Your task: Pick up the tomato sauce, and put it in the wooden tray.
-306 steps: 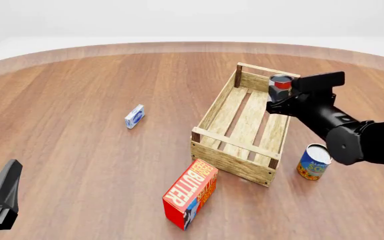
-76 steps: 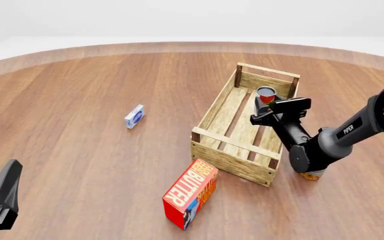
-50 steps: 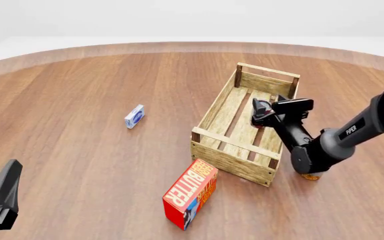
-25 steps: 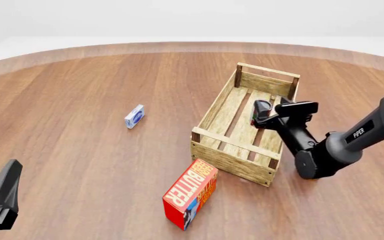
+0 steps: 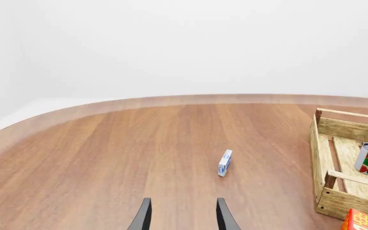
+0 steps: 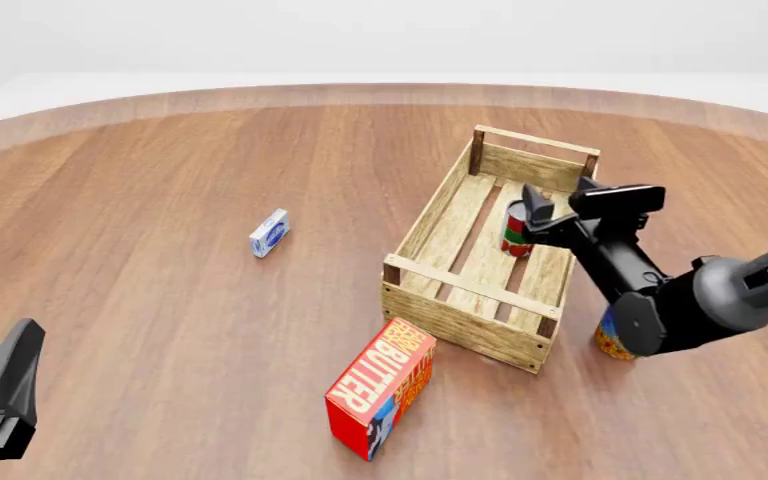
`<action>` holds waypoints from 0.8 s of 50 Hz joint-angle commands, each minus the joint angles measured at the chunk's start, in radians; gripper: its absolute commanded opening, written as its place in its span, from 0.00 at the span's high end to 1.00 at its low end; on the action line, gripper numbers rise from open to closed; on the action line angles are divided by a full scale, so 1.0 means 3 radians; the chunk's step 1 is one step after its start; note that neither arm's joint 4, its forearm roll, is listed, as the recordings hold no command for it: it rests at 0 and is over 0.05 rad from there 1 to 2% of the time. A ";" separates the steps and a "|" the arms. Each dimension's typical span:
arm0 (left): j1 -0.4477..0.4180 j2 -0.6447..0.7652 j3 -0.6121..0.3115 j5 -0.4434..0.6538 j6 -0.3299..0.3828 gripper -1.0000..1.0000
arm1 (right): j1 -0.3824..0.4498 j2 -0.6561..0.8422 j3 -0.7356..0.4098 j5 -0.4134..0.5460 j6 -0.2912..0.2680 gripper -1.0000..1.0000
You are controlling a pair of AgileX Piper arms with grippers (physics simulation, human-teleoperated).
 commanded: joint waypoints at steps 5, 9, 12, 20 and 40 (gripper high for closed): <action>0.0000 0.0000 0.0000 0.0000 0.0000 0.00 | -0.0027 -0.0435 0.0200 0.0152 -0.0018 0.00; 0.0000 0.0000 0.0000 0.0000 0.0000 0.00 | -0.0022 -0.0519 0.0248 0.0180 -0.0025 0.00; 0.0000 0.0000 0.0000 0.0000 0.0000 0.00 | -0.0018 -0.0596 0.0284 0.0207 -0.0039 0.00; 0.0000 0.0000 0.0000 0.0000 0.0000 0.00 | 0.0003 -0.0807 0.0393 0.0264 -0.0062 0.00; 0.0000 0.0000 0.0000 0.0000 0.0000 0.00 | 0.0014 -0.1378 0.0589 0.0545 -0.0142 0.00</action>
